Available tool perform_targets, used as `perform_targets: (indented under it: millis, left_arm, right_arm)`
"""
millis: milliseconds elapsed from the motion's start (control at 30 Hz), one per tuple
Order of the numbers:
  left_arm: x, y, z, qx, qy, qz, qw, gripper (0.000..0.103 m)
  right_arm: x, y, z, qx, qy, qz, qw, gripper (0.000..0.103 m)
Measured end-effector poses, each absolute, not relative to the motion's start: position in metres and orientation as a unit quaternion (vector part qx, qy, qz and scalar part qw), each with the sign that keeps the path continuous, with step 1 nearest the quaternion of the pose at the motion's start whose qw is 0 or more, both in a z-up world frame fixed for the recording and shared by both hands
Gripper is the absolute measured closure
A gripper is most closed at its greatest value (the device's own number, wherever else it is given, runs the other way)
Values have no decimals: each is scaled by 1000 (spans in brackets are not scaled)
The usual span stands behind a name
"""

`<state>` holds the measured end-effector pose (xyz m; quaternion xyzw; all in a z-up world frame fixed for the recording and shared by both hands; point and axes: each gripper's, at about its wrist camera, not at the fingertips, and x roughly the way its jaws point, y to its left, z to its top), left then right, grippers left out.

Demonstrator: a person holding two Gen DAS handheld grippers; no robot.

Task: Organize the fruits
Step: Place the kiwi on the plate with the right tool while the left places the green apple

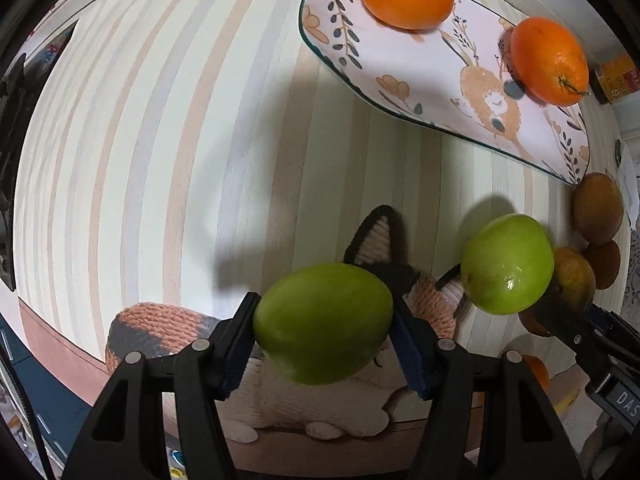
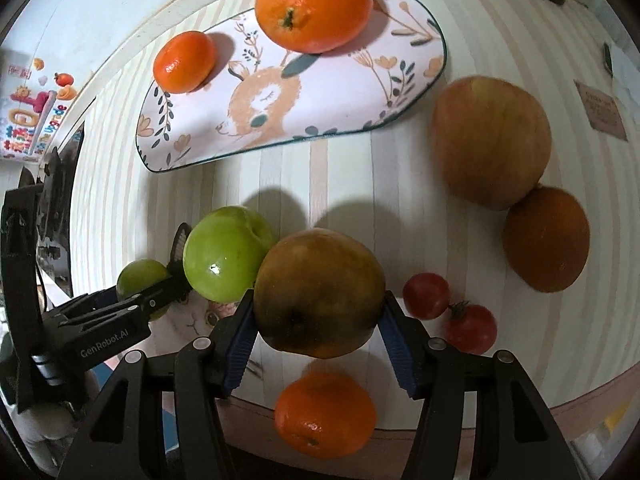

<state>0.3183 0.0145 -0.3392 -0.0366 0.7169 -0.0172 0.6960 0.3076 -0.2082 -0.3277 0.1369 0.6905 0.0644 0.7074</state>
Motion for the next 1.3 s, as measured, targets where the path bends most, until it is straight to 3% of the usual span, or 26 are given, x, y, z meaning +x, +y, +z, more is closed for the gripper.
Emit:
perform_targets:
  millis: [467,800,1167,1200,1267,1300]
  left_arm:
    - [403,19,-254,-94,675,-64,729,43]
    - [465,10,-299,-94,719,-51,687,43]
    - [475,0,-320,-75,735,-44,672,43]
    - [476,-4,-322,-67,735,-41,674,42]
    - [475,-5,-318,-58,727,-38,683,33]
    - [475,-5,-315,-55,720,-40,691,18]
  right_arm:
    - [346,-202,-260,175,624,85,757,44]
    - [423,-153,-306,147,648,105,740,44]
    - [437,-143,-330,141,677,111,714,42]
    - [439,-144,-330,143,680,110,711,40]
    - [440,-146,-327,148,684,110,706,18]
    - [440,-148,-322,150,683,109,706,16]
